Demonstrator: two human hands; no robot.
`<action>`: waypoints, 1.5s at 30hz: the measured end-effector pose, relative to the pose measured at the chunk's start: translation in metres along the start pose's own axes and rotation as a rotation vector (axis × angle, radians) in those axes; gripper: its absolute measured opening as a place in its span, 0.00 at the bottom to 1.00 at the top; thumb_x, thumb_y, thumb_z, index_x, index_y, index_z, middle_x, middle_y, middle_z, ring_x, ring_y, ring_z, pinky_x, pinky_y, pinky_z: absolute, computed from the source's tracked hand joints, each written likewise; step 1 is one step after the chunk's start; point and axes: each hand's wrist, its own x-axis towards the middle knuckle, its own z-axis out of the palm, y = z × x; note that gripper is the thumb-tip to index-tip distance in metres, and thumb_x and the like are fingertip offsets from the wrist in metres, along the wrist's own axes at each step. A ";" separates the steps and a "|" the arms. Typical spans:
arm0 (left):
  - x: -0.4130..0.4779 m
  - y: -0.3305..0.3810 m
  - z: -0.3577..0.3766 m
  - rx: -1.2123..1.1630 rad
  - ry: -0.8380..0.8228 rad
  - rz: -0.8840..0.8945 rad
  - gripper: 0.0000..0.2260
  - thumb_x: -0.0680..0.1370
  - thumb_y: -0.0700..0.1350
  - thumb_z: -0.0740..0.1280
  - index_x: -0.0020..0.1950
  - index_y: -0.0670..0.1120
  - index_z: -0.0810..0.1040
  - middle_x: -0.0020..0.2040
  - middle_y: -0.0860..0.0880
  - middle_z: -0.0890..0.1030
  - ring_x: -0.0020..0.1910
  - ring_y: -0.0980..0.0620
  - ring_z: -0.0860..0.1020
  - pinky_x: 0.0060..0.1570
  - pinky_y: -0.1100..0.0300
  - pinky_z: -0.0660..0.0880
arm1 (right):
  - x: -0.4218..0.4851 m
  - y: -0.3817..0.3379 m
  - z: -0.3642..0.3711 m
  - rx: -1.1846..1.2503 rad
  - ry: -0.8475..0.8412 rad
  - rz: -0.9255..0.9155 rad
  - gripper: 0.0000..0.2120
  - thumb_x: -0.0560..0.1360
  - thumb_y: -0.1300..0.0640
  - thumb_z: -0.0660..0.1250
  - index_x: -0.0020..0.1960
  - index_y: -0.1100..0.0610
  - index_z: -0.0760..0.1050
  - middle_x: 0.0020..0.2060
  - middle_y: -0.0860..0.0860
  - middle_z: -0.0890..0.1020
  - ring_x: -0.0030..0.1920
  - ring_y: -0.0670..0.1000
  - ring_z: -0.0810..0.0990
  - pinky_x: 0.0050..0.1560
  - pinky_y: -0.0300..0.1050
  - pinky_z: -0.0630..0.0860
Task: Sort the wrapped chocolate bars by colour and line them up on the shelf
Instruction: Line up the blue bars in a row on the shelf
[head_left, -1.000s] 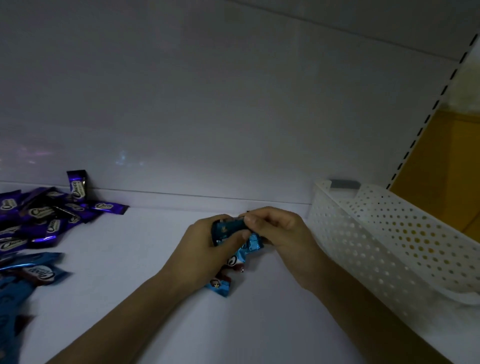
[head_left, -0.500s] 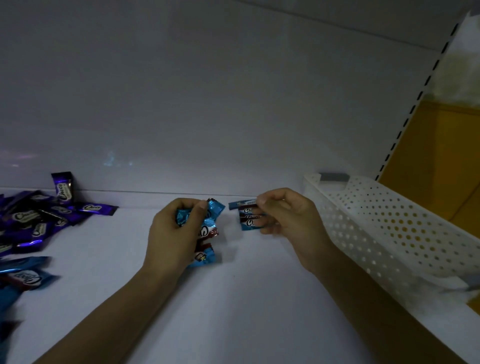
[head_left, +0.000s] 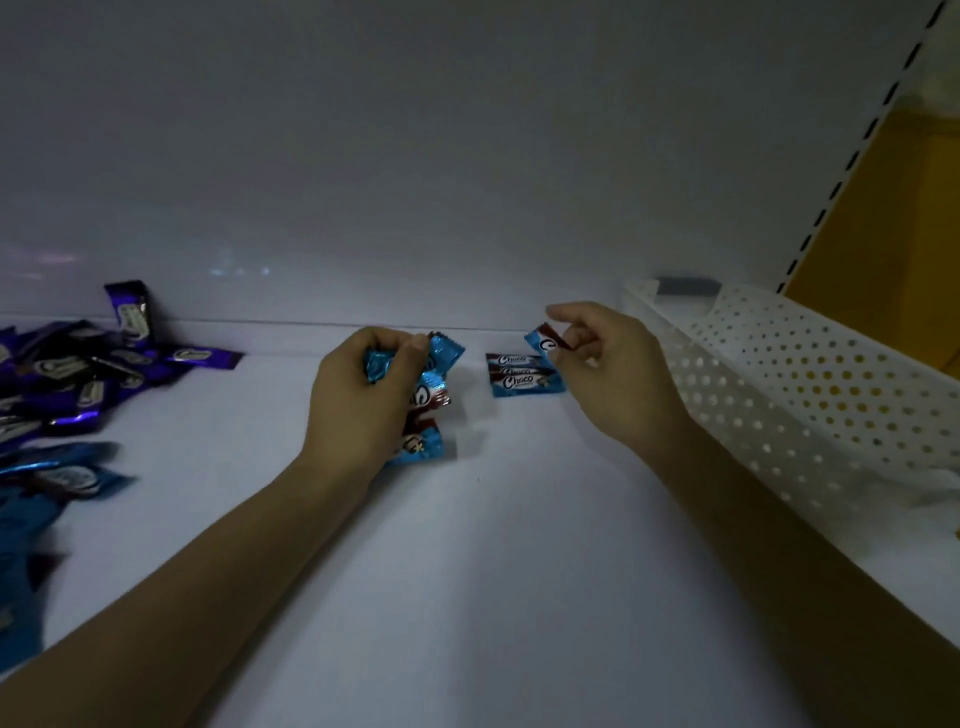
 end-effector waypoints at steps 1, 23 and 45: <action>0.000 0.000 0.000 -0.007 -0.003 -0.005 0.06 0.77 0.49 0.68 0.41 0.51 0.79 0.37 0.52 0.84 0.38 0.50 0.83 0.32 0.59 0.76 | -0.001 0.001 0.000 -0.105 -0.035 -0.045 0.14 0.74 0.65 0.68 0.58 0.55 0.76 0.37 0.41 0.75 0.37 0.40 0.75 0.39 0.31 0.71; -0.004 0.004 0.000 -0.003 -0.025 0.004 0.05 0.79 0.48 0.66 0.45 0.49 0.78 0.35 0.56 0.83 0.33 0.59 0.82 0.28 0.68 0.75 | -0.009 0.005 -0.004 -0.605 -0.341 -0.075 0.10 0.74 0.50 0.69 0.54 0.51 0.81 0.45 0.45 0.73 0.48 0.48 0.73 0.57 0.49 0.69; -0.003 0.002 0.000 0.024 -0.019 -0.018 0.05 0.78 0.50 0.67 0.44 0.50 0.78 0.39 0.52 0.84 0.38 0.52 0.83 0.32 0.61 0.76 | -0.005 0.020 0.014 -0.661 -0.151 -0.139 0.14 0.78 0.53 0.63 0.63 0.46 0.76 0.56 0.52 0.76 0.57 0.53 0.73 0.55 0.47 0.64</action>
